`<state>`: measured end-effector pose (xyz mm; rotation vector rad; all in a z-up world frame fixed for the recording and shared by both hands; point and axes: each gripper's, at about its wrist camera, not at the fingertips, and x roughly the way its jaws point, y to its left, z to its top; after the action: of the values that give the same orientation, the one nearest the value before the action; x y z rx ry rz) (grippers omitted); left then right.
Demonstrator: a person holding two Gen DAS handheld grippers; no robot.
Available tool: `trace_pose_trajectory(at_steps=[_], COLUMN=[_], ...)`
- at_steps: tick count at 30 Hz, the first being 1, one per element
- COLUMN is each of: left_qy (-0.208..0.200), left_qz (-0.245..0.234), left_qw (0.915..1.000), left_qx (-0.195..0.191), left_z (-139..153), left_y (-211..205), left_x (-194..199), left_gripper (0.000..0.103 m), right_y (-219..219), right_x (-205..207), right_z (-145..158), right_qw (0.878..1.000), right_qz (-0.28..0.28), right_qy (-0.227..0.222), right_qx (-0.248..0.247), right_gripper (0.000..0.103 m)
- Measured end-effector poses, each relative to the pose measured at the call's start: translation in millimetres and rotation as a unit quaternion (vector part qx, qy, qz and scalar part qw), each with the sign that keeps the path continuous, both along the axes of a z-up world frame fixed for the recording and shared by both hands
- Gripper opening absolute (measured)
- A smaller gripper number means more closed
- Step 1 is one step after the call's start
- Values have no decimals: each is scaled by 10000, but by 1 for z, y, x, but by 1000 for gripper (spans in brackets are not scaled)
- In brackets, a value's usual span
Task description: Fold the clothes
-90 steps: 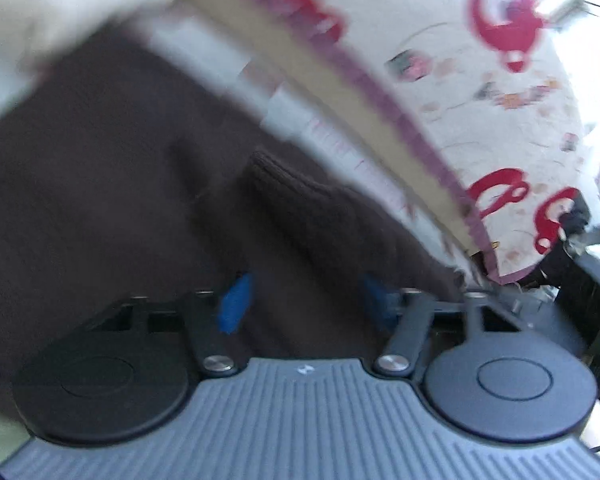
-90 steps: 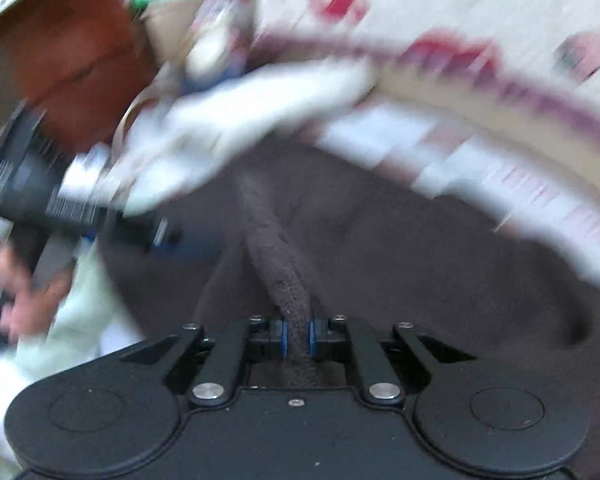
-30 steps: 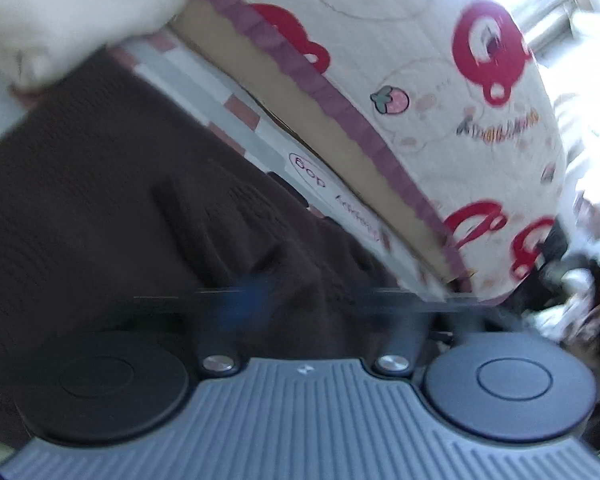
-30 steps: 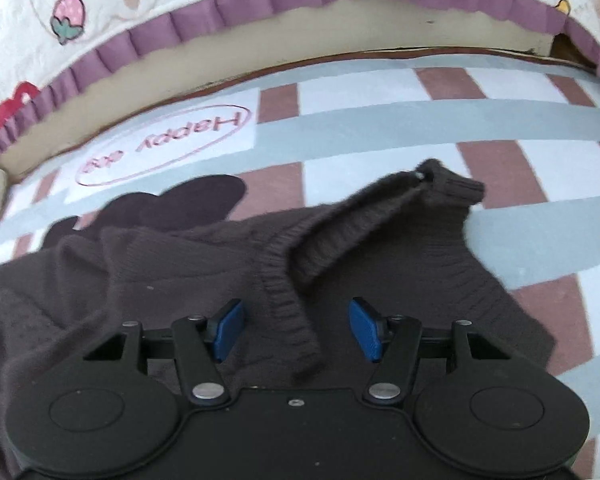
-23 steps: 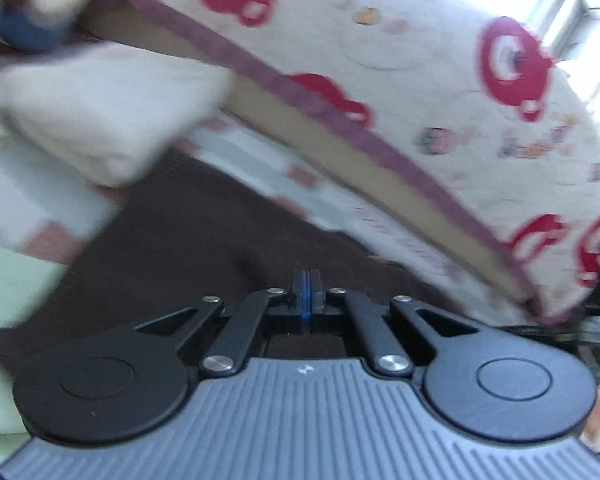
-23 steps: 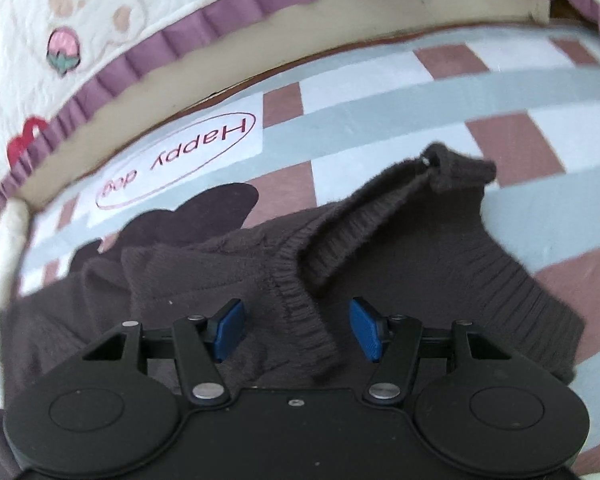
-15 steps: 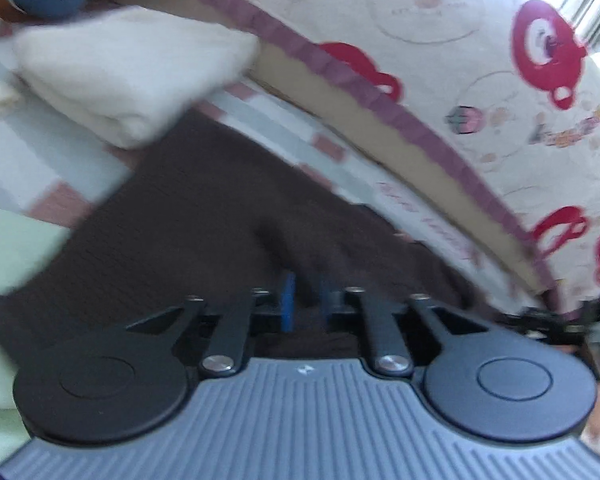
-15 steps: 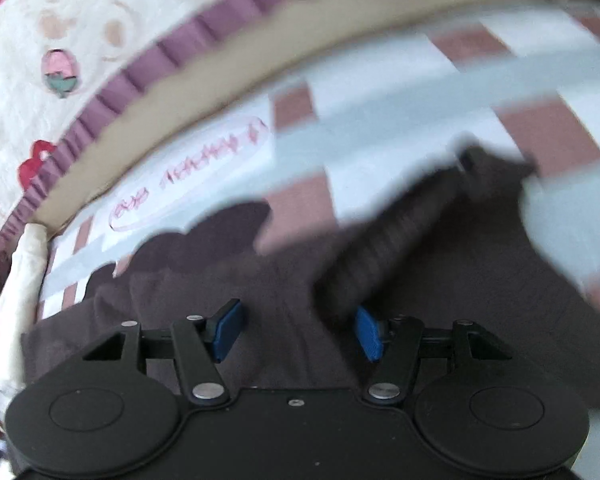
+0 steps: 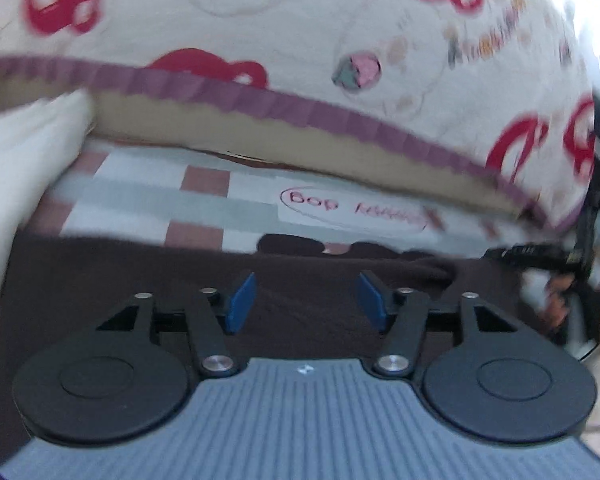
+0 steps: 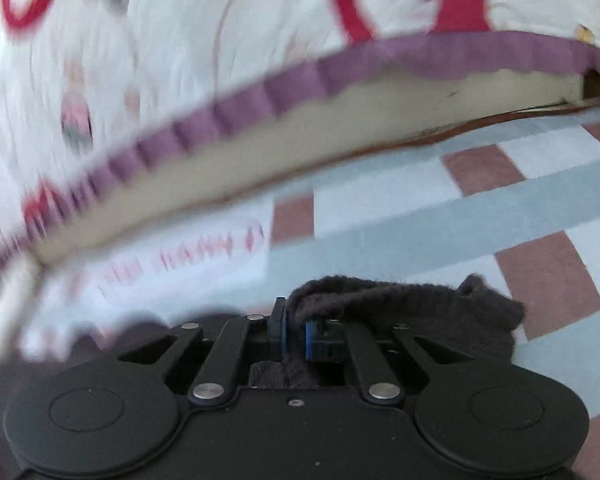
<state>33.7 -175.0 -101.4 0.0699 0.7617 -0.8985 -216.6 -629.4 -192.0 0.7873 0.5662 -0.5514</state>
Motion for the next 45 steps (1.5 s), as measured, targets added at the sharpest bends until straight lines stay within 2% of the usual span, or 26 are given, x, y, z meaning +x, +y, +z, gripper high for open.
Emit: trace_pose_trajectory(at_steps=[3, 5, 7, 9, 11, 12, 14, 16, 18, 21, 22, 23, 24, 25, 26, 29, 31, 32, 33, 34, 35, 39, 41, 43, 44, 45], left_qy=[-292, -569, -781, -814, -517, -208, 264, 555, 637, 1057, 1156, 961, 760, 491, 244, 349, 446, 493, 505, 484, 459, 124, -15, 44, 153, 280], left_qz=[-315, -453, -517, -402, -206, -168, -189, -169, 19, 120, 126, 54, -21, -117, -201, -376, -315, -291, -234, -199, -167, -20, 43, 161, 278, 425], left_qw=[9963, 9898, 9839, 9819, 9858, 9895, 9923, 9921, 9910, 9883, 9874, 9894, 9909, 9914, 9925, 9928, 9913, 9904, 9897, 9903, 9910, 9931, 9935, 9932, 9931, 9931], left_qx=[739, 1226, 1523, 1664, 1586, 1419, 1193, 1112, 1173, 1092, 1075, 1090, 1112, 1206, 1181, 1081, 1200, 1258, 1320, 1284, 1245, 1165, 1141, 1149, 1132, 1055], left_z=[-20, -32, -42, -52, -60, -64, -71, -78, -83, -91, -93, -91, -89, -84, -77, -67, -70, -73, -76, -77, -78, -71, -68, -67, -67, -69], left_y=[-29, -43, -51, -51, -47, -43, -41, -41, -44, -49, -50, -51, -51, -53, -52, -48, -45, -43, -41, -36, -31, -6, 6, 19, 26, 33], left_x=[38, 57, 74, 91, 111, 122, 137, 147, 151, 157, 157, 150, 143, 134, 123, 105, 96, 94, 91, 88, 86, 82, 83, 88, 90, 93], left_gripper=[58, 58, 59, 60, 61, 62, 67, 75, 78, 86, 83, 69, 11, 0, 0, 0, 0, 0, 0, 0, 0, 3, 3, 4, 5, 5], right_y=[-5, -8, -12, -13, -12, -11, -4, 3, 11, 26, 31, 36, 41, 45, 50, 70, 85, 93, 103, 113, 124, 161, 171, 181, 186, 191], right_x=[0, 0, 0, -7, -20, -26, -28, -27, -20, -10, -7, -4, -1, 4, 10, 37, 65, 80, 98, 116, 133, 186, 185, 184, 184, 183], right_z=[-9, -16, -22, -22, -19, -17, -9, -2, 7, 17, 20, 22, 23, 25, 26, 35, 41, 42, 40, 39, 37, 10, 9, 8, 8, 7], right_qw=[9997, 9990, 9981, 9970, 9951, 9944, 9954, 9945, 9942, 9915, 9907, 9899, 9899, 9900, 9904, 9858, 9777, 9726, 9645, 9553, 9457, 9165, 9076, 8982, 8934, 8884], right_qz=[-80, -133, -186, -361, -616, -727, -744, -698, -536, -214, -91, 31, 154, 290, 493, 1308, 1818, 2084, 2418, 2750, 3053, 3720, 3893, 4063, 4148, 4232], right_qy=[157, 262, 367, 375, 320, 329, 564, 732, 649, 515, 447, 376, 297, 246, 212, 66, 28, -12, -20, -28, -6, 558, 508, 458, 433, 408], right_qx=[196, 327, 457, 580, 697, 693, 208, -264, -670, -1172, -1279, -1367, -1377, -1359, -1278, -1050, -1048, -1031, -1056, -1081, -1120, -1363, -1487, -1611, -1672, -1733], right_gripper=[8, 9, 12, 24, 27, 31, 37, 37, 37, 37, 37, 37, 37, 37, 37, 36, 37, 42, 58, 66, 69, 69, 69, 70, 61, 14])
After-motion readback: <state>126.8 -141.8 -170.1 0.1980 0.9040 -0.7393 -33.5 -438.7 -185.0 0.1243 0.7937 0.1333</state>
